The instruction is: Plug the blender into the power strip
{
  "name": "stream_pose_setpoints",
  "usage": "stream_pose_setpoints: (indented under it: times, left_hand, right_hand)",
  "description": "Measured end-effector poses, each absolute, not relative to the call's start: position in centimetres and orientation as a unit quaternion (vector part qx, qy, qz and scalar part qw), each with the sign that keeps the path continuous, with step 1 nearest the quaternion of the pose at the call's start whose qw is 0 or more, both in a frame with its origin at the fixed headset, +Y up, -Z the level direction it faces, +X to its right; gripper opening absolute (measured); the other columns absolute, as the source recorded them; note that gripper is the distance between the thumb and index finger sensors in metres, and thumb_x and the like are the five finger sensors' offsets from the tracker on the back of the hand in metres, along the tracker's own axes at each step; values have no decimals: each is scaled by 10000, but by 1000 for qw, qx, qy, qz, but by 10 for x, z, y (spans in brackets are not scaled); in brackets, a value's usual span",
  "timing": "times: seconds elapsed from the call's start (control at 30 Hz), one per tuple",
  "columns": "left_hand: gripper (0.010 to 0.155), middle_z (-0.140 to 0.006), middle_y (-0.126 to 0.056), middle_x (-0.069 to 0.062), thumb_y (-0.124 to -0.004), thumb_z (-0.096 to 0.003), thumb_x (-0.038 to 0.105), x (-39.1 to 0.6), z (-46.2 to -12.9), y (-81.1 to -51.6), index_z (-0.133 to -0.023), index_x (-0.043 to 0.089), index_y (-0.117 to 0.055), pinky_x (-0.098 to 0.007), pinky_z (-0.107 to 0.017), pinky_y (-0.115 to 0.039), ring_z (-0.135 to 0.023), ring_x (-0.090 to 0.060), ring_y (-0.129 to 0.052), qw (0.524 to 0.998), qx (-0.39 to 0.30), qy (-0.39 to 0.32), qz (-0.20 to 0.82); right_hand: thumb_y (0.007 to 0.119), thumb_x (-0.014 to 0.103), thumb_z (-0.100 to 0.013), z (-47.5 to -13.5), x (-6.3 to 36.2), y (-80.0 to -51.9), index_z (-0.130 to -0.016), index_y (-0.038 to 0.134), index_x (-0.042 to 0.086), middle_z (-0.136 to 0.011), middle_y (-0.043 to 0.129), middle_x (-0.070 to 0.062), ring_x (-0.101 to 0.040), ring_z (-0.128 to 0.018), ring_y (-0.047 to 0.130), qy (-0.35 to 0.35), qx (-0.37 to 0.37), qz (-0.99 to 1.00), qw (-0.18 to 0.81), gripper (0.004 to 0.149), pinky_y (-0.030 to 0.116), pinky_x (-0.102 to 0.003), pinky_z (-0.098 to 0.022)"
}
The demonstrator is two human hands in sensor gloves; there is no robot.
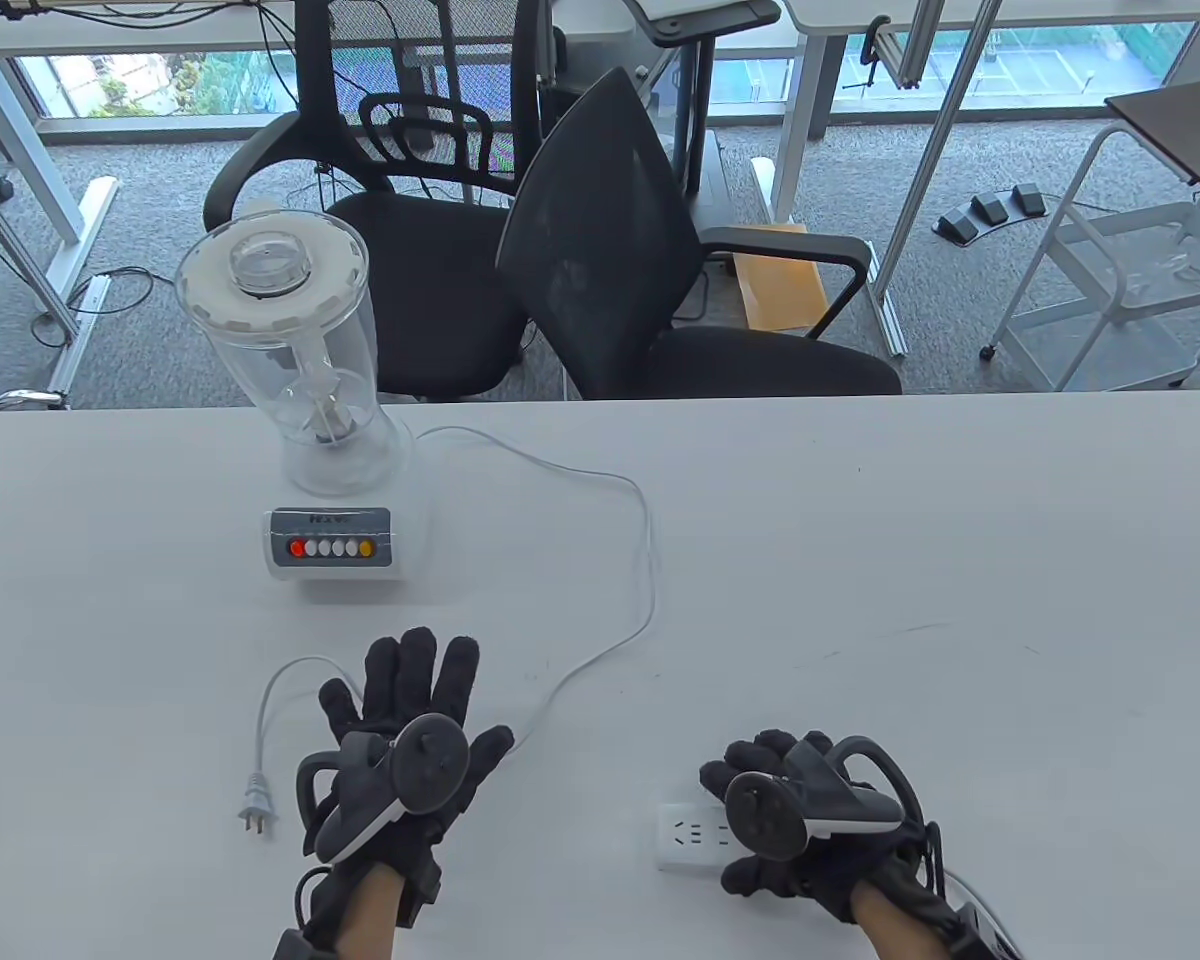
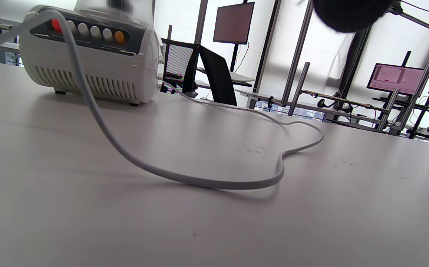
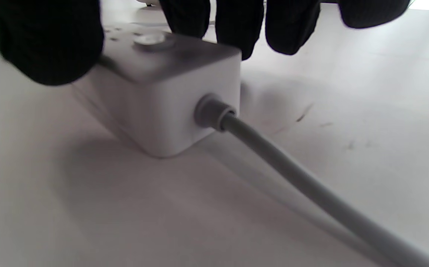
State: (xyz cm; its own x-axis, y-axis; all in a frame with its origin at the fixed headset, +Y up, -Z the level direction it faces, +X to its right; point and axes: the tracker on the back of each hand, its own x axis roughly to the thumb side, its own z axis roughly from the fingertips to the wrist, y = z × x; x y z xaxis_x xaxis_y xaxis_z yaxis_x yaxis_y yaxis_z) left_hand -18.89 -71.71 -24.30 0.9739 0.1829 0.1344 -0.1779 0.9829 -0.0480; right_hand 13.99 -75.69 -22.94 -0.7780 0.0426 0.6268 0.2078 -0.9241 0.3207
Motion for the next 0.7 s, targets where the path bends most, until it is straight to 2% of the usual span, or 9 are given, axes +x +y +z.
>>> stream_pose_setpoints:
  times: [0.1, 0.23, 0.47, 0.7]
  left_hand:
    - [853, -1261, -209, -159, -609, -479, 669, -189, -243, -717, -1157, 329, -218, -819, -697, -234, -1165, -493, -236, 993, -20, -70, 90]
    - [854, -1261, -209, -160, -607, -479, 670, -189, -243, -718, -1157, 329, -216, -817, -699, -237, -1165, -492, -235, 993, -23, -69, 92]
    - [855, -1261, -209, -164, -608, -479, 669, -191, -244, -718, -1158, 327, -216, -817, -698, -239, -1163, -496, -234, 993, -28, -64, 95]
    - [852, -1260, -207, -161, -607, -480, 669, -192, -244, -716, -1157, 329, -216, -816, -700, -240, -1163, -494, -231, 993, -22, -64, 98]
  right_hand:
    - [819, 551, -414, -230, 137, -760, -1105, 522, 100, -1099, 562, -248, -500, -928, 683, -202, -338, -918, 36, 877, 578, -714, -614]
    - [840, 528, -416, -231, 133, -760, -1095, 532, 85, -1036, 653, -203, -442, -854, 759, -202, -350, -914, 37, 867, 625, -669, -609]
    - [847, 499, -427, -233, 134, -760, -1094, 551, 70, -1029, 663, -223, -451, -832, 776, -204, -356, -912, 23, 846, 635, -660, -605]
    - [844, 482, -428, -235, 135, -750, -1095, 551, 74, -1032, 659, -225, -456, -840, 769, -173, -351, -920, 14, 836, 642, -654, -602]
